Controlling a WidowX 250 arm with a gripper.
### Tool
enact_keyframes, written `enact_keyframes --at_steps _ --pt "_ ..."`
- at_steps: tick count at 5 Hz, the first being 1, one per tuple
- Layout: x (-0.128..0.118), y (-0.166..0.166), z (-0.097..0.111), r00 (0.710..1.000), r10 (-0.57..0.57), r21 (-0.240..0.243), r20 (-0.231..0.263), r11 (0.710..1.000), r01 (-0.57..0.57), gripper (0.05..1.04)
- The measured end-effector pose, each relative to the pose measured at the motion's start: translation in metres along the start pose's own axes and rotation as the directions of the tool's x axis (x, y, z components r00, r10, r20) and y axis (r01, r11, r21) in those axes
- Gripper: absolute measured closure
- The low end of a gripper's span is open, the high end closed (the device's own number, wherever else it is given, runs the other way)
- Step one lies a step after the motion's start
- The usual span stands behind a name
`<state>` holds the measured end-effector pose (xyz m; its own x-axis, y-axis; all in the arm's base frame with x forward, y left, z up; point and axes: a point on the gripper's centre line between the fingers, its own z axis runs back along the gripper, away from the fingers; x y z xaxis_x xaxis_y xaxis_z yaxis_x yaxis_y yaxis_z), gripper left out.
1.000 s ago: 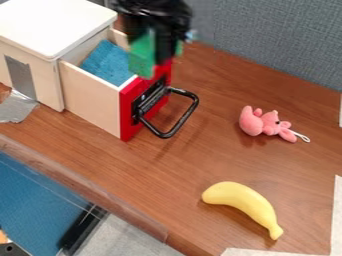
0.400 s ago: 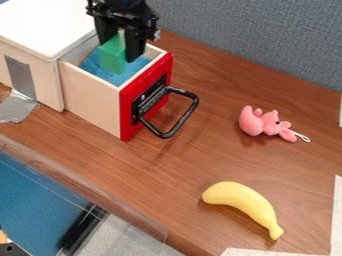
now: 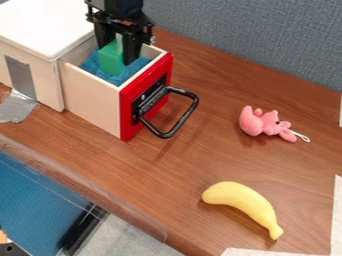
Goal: Take the green object and put it in the drawer
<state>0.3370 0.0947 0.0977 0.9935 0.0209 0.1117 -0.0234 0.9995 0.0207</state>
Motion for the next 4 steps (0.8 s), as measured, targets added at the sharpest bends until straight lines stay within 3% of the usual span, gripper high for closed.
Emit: enact_keyframes --at_steps 1,2,3,4 --pt "0.006 0.005 -0.002 1.000 0.009 0.006 -0.001 1.000 -0.009 0.433" --pt "0.005 0.006 -0.001 1.000 0.015 0.012 -0.022 1.000 -0.015 0.144" --pt "0.005 0.001 -0.004 0.999 -0.026 0.013 -0.026 1.000 0.026 0.079" --pt "0.000 -0.006 0.000 0.999 -0.041 0.009 -0.023 0.999 0.041 0.083"
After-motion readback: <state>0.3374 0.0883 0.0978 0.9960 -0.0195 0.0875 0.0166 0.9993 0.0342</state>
